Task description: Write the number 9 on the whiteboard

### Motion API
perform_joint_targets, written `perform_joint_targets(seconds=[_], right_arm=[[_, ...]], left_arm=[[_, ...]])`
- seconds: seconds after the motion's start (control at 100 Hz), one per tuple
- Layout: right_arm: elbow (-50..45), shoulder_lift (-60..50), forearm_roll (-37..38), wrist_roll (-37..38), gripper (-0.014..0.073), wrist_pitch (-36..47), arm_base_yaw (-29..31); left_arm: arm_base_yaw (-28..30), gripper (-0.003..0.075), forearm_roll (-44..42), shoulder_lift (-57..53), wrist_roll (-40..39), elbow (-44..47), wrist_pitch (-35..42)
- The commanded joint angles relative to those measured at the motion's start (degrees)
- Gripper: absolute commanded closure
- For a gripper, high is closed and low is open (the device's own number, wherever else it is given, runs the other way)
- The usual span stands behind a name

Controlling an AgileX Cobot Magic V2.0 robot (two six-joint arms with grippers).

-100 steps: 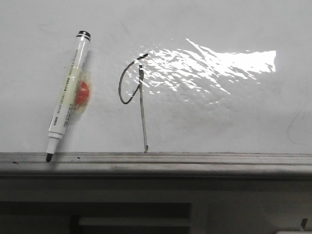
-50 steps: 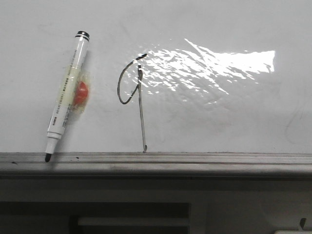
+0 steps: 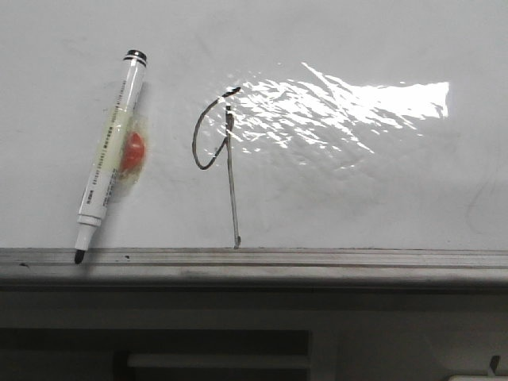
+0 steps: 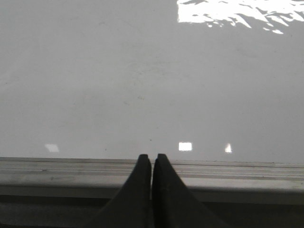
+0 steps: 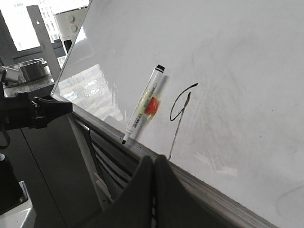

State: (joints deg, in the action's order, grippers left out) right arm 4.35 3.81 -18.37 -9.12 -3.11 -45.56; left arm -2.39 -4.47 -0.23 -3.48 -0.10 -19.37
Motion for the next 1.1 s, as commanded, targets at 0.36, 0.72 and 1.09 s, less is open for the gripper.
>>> perform_joint_targets(seconds=[0.36, 0.72, 1.09], right_arm=[[1.4, 0.5, 0.5, -0.5, 0.0656, 4.2, 0.3], [-6.7, 0.3, 4.6, -0.9, 0.0656, 15.0, 5.3], [-6.6, 0.2, 22.6, 8.5, 0.0656, 20.4, 32.6]], left_arm=[[-0.4, 0.0741, -0.1, -1.6, -0.6, 1.2, 2.6], [-0.4, 0.0741, -0.1, -1.6, -0.6, 1.2, 2.6], [-0.4, 0.0741, -0.1, -1.6, -0.6, 1.2, 2.6]])
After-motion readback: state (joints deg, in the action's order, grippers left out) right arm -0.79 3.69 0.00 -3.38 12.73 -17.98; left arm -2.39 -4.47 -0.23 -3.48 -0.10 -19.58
